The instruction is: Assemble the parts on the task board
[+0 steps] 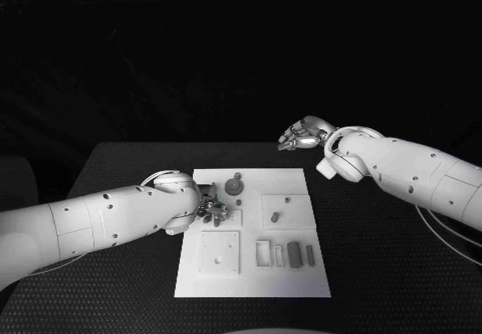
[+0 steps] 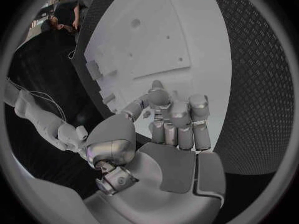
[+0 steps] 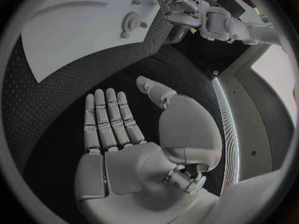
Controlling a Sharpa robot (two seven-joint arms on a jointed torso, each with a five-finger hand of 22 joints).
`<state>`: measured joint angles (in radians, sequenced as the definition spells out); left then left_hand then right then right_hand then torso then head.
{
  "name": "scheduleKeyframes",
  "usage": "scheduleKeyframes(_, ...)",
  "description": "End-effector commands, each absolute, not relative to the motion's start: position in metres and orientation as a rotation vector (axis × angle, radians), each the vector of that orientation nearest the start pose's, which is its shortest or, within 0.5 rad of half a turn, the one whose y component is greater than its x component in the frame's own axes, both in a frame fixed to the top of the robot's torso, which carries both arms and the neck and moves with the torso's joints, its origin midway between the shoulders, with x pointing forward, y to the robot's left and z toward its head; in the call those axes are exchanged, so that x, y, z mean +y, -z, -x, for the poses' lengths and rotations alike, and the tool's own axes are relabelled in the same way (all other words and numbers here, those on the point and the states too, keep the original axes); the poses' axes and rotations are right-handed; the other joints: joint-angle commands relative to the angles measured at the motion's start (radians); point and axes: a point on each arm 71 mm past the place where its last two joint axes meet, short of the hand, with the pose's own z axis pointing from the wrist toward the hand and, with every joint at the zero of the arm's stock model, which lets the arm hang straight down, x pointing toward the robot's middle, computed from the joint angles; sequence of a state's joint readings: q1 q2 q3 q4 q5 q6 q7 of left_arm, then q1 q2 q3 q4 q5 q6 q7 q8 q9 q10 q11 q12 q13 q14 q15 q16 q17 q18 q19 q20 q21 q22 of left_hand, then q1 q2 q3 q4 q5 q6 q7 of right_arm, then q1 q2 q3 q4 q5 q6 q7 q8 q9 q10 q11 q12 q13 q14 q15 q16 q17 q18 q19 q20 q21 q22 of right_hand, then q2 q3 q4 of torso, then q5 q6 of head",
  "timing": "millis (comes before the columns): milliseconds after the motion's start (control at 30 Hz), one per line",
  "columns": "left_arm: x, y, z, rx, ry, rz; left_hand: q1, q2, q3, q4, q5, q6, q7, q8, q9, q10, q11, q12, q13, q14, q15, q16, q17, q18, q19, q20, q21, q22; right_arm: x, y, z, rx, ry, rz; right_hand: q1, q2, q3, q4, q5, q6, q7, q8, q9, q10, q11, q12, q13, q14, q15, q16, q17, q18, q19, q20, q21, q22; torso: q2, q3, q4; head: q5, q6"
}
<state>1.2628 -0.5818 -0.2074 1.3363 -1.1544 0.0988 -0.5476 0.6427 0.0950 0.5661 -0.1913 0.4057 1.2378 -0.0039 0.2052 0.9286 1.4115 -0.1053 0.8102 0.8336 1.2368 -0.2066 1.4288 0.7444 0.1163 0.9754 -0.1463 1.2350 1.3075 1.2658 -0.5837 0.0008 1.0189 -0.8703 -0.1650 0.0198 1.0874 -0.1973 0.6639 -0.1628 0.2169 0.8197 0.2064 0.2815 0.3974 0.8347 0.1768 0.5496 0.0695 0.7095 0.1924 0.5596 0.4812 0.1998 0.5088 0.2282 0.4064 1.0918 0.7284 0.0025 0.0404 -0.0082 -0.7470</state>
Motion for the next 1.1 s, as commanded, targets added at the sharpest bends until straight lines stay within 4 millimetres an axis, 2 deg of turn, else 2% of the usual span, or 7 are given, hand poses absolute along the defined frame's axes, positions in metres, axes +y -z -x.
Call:
scheduleKeyframes(33,0.1488,0.2578,-0.4959,2.309,0.254,-0.015,0.068,0.073,0.033,-0.027,0.004,0.004,0.004,-0.003,0.002,-0.003,-0.005,0.003,-0.001,0.001,-0.008,-0.001,-0.001,0.004,0.006,-0.111,0.001,0.005,-0.2173,0.1732,-0.5824,1.754,-0.849,-0.399,0.0,0.005,0.0,-0.007,0.003,-0.01,0.0,0.004,-0.002,-0.001,0.002,-0.006,-0.001,-0.009,0.001,0.005,-0.001,-0.009,-0.009,0.0,-0.004,0.002,0.0,-0.0001,0.0006,0.0,0.001)
scheduleKeyframes(767,0.1477,0.2641,-0.4943,2.415,0.197,-0.03,0.064,0.074,0.031,-0.023,0.003,0.004,0.004,-0.003,0.002,-0.003,-0.005,0.004,-0.001,0.002,-0.008,-0.001,-0.002,0.003,0.006,-0.11,0.001,0.005,-0.2174,0.1733,-0.5821,1.756,-0.849,-0.399,0.0,0.004,0.0,-0.007,0.003,-0.01,0.0,0.005,-0.002,-0.001,0.002,-0.006,-0.001,-0.009,0.001,0.005,-0.002,-0.009,-0.009,0.001,-0.005,0.003,0.0,0.0017,-0.0006,0.004,-0.002)
scheduleKeyframes(1100,0.1471,0.2638,-0.495,2.408,0.194,-0.022,0.02,0.065,0.007,0.011,-0.038,0.007,0.005,-0.004,0.001,-0.001,-0.003,0.005,-0.003,0.001,-0.005,0.0,-0.001,0.0,0.002,-0.107,-0.001,0.004,-0.2171,0.1733,-0.582,1.757,-0.849,-0.399,0.001,0.004,0.0,-0.008,0.003,-0.01,0.0,0.005,-0.002,-0.001,0.002,-0.006,-0.001,-0.009,0.001,0.006,-0.002,-0.009,-0.009,0.0,-0.005,0.003,0.0,0.0011,-0.001,0.004,-0.001)
